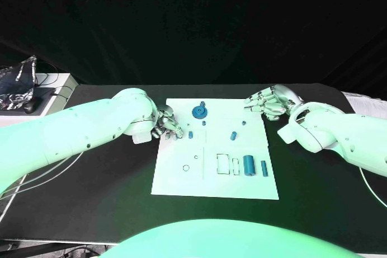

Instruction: Assemble the parts on the task board

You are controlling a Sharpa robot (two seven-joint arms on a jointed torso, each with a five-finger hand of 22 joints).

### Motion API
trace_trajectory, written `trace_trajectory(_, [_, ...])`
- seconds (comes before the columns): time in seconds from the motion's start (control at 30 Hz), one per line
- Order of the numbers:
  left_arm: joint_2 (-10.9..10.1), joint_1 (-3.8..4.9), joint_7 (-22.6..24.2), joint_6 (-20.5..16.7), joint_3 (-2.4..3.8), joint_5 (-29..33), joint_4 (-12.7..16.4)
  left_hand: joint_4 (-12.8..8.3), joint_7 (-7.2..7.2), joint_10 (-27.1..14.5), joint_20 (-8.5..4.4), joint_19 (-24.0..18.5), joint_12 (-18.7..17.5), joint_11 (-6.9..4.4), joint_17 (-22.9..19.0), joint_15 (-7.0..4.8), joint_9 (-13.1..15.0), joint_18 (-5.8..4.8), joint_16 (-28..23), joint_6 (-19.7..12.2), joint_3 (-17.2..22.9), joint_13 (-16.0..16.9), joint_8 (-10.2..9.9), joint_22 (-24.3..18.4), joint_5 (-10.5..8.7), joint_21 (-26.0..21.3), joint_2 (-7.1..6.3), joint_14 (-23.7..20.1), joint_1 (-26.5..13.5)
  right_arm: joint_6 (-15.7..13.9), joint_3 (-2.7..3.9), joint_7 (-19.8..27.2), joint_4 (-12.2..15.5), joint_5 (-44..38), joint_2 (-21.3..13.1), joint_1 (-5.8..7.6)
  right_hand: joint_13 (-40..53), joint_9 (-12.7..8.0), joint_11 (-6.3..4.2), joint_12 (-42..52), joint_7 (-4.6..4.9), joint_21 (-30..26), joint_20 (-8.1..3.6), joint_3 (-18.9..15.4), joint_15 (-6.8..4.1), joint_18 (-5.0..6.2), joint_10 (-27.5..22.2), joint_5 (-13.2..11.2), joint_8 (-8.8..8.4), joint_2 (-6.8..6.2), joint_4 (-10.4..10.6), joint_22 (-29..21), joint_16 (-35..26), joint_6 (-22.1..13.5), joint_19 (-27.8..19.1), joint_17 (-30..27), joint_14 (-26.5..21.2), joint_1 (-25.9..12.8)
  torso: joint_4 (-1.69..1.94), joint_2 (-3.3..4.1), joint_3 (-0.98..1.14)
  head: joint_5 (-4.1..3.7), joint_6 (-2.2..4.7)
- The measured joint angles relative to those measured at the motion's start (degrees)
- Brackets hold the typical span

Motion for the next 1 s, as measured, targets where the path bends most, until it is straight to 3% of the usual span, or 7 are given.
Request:
trace_trajectory(0.43, [1.8, 0.32, 0.2, 0.6, -0.09, 0.9, -2.8, 0.0, -0.80, 0.0, 0.00, 0.0, 0.0, 0.02, 0.0, 0.01, 0.0, 0.01, 0.0, 1.0, 0.0, 0.1, 0.0, 0.0, -0.04, 0.0, 0.00, 0.0, 0.0, 0.0, 0.00, 0.0, -0.2, 0.0, 0.2, -0.05, 0.0, 0.0, 0.04, 0.0, -0.03, 0.0, 0.00, 0.0, 0.00, 0.00, 0.0, 0.0, 0.00, 0.00, 0.0, 0.0, 0.0, 0.0, 0.0, 0.0, 0.0, 0.0, -0.05, -0.01, 0.03, 0.10, 0.00])
trace_trajectory(0.73, [3.6, 0.85, 0.0, 3.4, -0.18, 1.4, -5.4, -0.5, -1.17, 0.2, 0.00, 0.0, 0.0, 0.19, 0.1, 0.10, 0.1, 0.01, 0.0, 1.7, -0.5, 0.2, -0.2, 0.0, -0.19, 0.0, 0.00, 0.1, 0.0, 0.1, 0.00, 0.0, -0.2, 0.0, 0.3, -0.06, 0.0, 0.0, 0.09, 0.0, -0.10, 0.0, 0.00, 0.0, 0.00, 0.00, 0.1, 0.0, 0.00, 0.00, 0.0, 0.0, 0.0, -0.1, 0.0, 0.0, 0.0, 0.0, -0.03, -0.03, 0.05, 0.05, 0.00])
trace_trajectory(1.0, [4.0, 1.07, -0.2, 5.7, -0.18, 1.4, -5.9, -0.5, -1.08, 0.2, 0.00, 0.0, 0.0, 0.20, 0.1, 0.10, 0.1, 0.02, 0.0, 1.9, -0.5, 0.2, -0.2, 0.0, -0.06, 0.0, 0.00, 0.1, 0.0, 0.1, 0.00, 0.0, -0.2, 0.0, 0.3, -0.06, 0.0, 0.0, 0.10, 0.0, -0.10, 0.0, 0.00, 0.0, 0.00, 0.00, 0.1, 0.0, 0.00, 0.00, 0.0, 0.0, 0.0, -0.1, 0.0, 0.0, 0.0, 0.0, -0.04, -0.03, 0.04, -0.05, 0.00])
